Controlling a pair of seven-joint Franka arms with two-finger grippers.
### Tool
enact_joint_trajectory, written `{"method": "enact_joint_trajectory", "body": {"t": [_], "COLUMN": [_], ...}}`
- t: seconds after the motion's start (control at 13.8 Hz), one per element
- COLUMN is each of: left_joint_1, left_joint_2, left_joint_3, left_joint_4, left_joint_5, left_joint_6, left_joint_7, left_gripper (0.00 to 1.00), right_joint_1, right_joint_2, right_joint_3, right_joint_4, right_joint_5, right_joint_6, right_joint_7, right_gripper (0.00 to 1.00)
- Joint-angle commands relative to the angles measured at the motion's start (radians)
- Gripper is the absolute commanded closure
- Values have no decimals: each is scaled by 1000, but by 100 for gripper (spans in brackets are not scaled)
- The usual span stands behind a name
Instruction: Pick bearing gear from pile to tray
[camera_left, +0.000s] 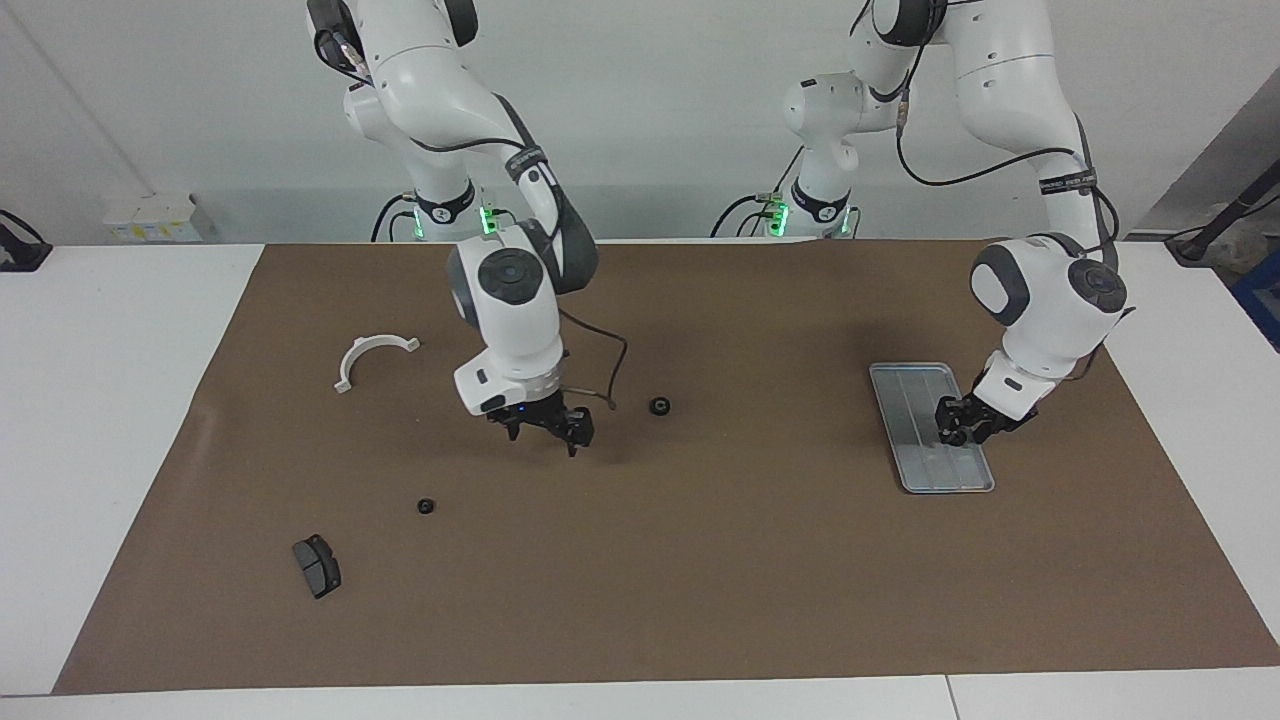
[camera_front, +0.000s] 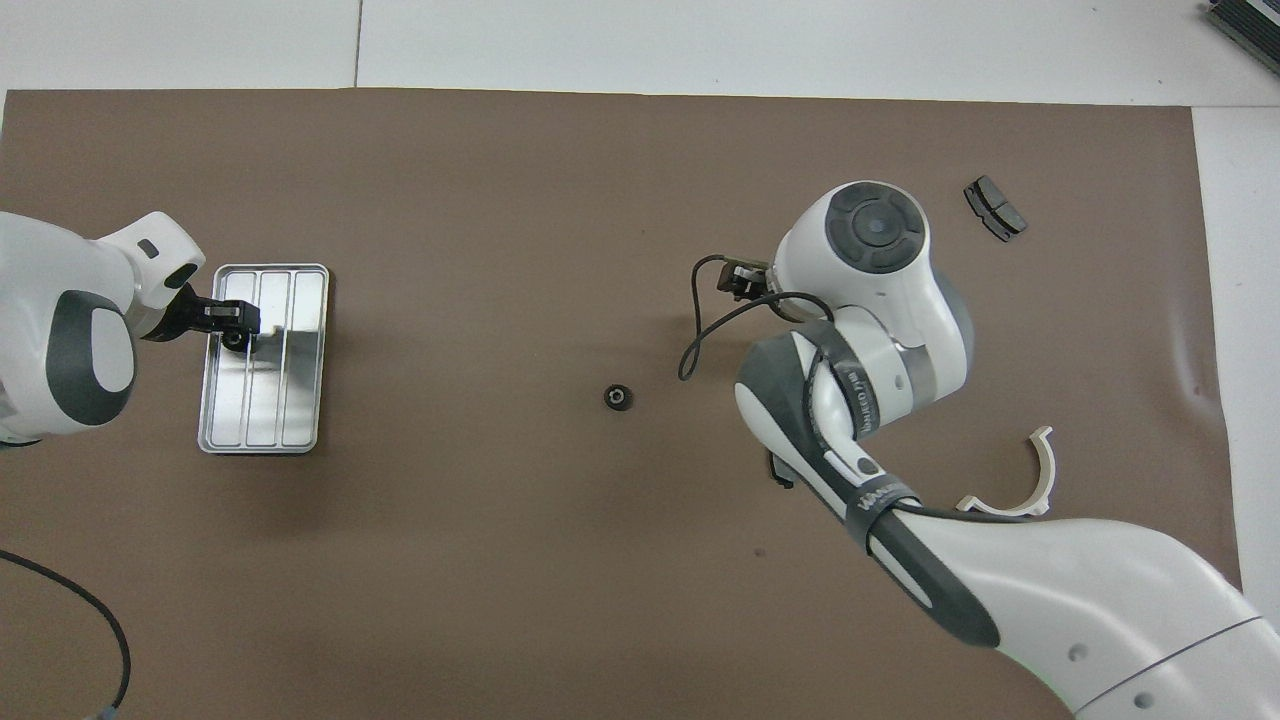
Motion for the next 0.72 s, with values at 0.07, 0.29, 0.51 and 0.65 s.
{"method": "enact_joint_trajectory", "body": {"t": [0.07, 0.29, 0.51, 0.65], "left_joint_1": [-57, -221, -408, -507], "left_joint_2": [-13, -9, -9, -9], "left_joint_3": [1, 5, 8, 8], "left_joint_4": [27, 36, 38, 41], "left_joint_5": [-78, -81, -76, -75], "left_joint_6": [-1, 31, 63, 80], "left_joint_7": [-72, -363, -612, -740], "left_gripper": [24, 25, 25, 25], "right_joint_1": [-120, -163, -189, -194], "right_joint_2": [11, 64, 126, 144], "right_joint_3": [22, 20, 20, 20], "right_joint_4": [16, 83, 149, 154], "right_joint_5": [22, 30, 27, 25], "right_joint_6": [-20, -24, -35, -35], "right_joint_7": [-157, -217, -247, -252], "right_gripper": [0, 3, 15, 18]}}
